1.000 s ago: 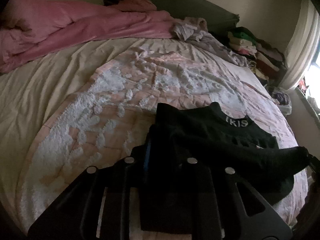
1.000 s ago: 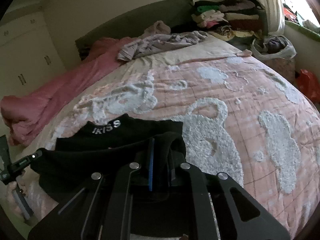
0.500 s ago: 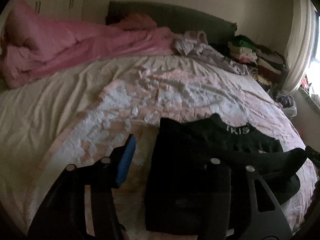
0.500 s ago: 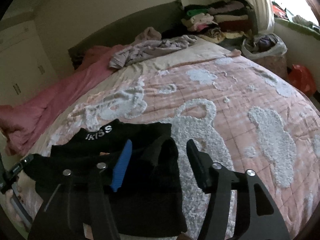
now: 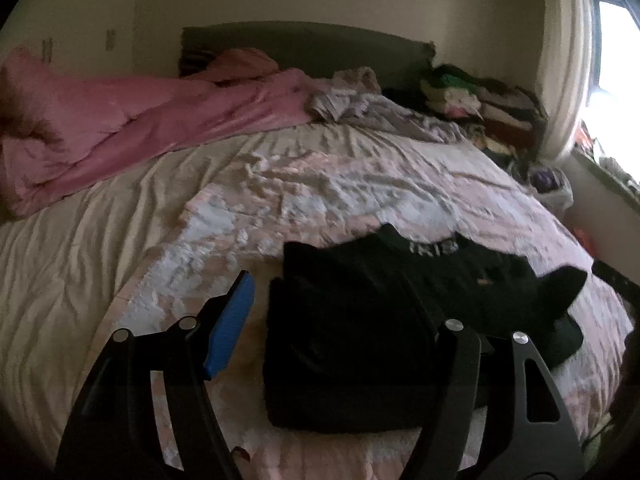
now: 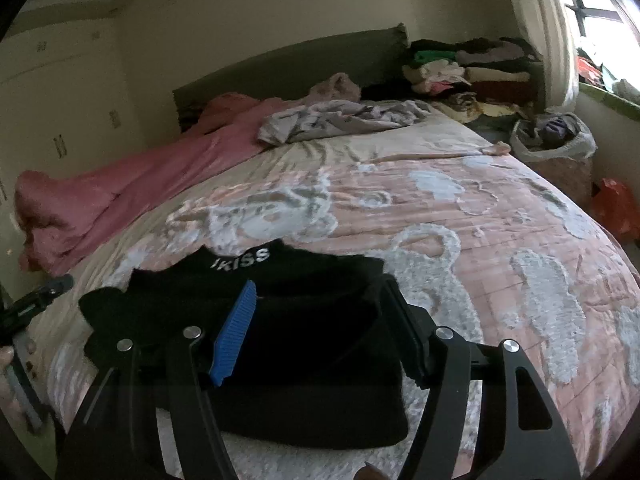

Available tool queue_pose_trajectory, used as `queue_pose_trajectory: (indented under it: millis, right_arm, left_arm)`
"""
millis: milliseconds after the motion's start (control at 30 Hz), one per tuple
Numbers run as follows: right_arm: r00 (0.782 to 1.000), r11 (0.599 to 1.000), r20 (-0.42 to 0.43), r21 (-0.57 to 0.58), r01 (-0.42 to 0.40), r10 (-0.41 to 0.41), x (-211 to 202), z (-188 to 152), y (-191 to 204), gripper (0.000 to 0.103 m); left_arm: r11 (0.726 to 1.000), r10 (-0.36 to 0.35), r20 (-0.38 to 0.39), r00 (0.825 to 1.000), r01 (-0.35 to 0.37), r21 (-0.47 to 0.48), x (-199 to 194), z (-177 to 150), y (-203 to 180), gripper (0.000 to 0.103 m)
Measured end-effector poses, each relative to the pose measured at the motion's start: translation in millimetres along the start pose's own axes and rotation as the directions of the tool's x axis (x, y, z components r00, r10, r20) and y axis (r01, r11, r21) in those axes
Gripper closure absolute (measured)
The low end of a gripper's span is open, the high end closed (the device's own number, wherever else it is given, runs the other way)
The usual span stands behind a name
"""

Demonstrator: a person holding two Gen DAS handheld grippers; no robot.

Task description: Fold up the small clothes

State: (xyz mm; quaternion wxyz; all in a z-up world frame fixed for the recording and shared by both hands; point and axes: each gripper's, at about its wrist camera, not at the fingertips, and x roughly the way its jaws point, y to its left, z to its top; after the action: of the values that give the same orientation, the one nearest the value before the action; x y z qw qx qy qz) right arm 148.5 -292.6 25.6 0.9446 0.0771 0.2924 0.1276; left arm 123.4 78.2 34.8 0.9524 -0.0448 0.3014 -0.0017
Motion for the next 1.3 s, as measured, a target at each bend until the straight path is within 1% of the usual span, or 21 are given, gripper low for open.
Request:
queue_pose_trajectory:
  millis: [167, 367, 533, 633, 733, 800, 933, 1000, 1033, 1133, 1300]
  right_arm:
    - [0.999, 0.999, -0.027, -0.030, -0.017, 0.016, -2, -10, 10, 0.040]
    - [0.996, 0.997, -0.081, -0.063, -0.048, 0.043, 4, -25, 23, 0.040]
    - [0.990, 0.993, -0.133, -0.100, -0.063, 0.049, 14, -37, 35, 0.040]
    - [0.984, 0.989, -0.170, -0.130, -0.075, 0.053, 21, -43, 42, 0.040]
    - [0.977, 0.985, -0.212, -0.161, -0.068, 0.033, 29, -49, 46, 0.040]
    - [0.972, 0.983, -0.233, -0.173, -0.063, 0.022, 35, -53, 46, 0.040]
    - [0.964, 0.983, -0.265, -0.173, -0.053, 0.005, 46, -59, 43, 0.040]
    - [0.960, 0.984, -0.279, -0.175, -0.044, -0.006, 52, -61, 41, 0.040]
    - [0.959, 0.983, -0.282, -0.177, -0.040, -0.012, 55, -61, 40, 0.040]
    - [0.958, 0.979, -0.284, -0.203, -0.022, -0.037, 65, -58, 40, 0.039]
    - [0.954, 0.972, -0.294, -0.232, -0.022, -0.049, 82, -49, 41, 0.039]
  left_arm:
    - [0.998, -0.023, -0.026, 0.999, 0.025, 0.059, 1, -11, -18, 0.042]
    - [0.988, -0.055, -0.092, 0.994, 0.068, 0.138, 9, -30, -44, 0.042]
    - [0.980, -0.068, -0.144, 0.987, 0.093, 0.177, 16, -43, -57, 0.042]
    - [0.977, -0.080, -0.167, 0.983, 0.110, 0.180, 19, -47, -59, 0.042]
    - [0.976, -0.094, -0.193, 0.977, 0.129, 0.176, 23, -51, -61, 0.045]
    - [0.974, -0.102, -0.217, 0.971, 0.142, 0.176, 27, -54, -63, 0.050]
    - [0.971, -0.087, -0.249, 0.965, 0.138, 0.196, 37, -64, -67, 0.052]
    - [0.970, -0.060, -0.263, 0.963, 0.118, 0.213, 44, -69, -68, 0.052]
    - [0.969, -0.044, -0.264, 0.963, 0.105, 0.223, 47, -71, -69, 0.052]
    - [0.965, -0.027, -0.258, 0.966, 0.093, 0.246, 53, -71, -72, 0.051]
    - [0.966, -0.028, -0.245, 0.969, 0.090, 0.243, 62, -62, -70, 0.051]
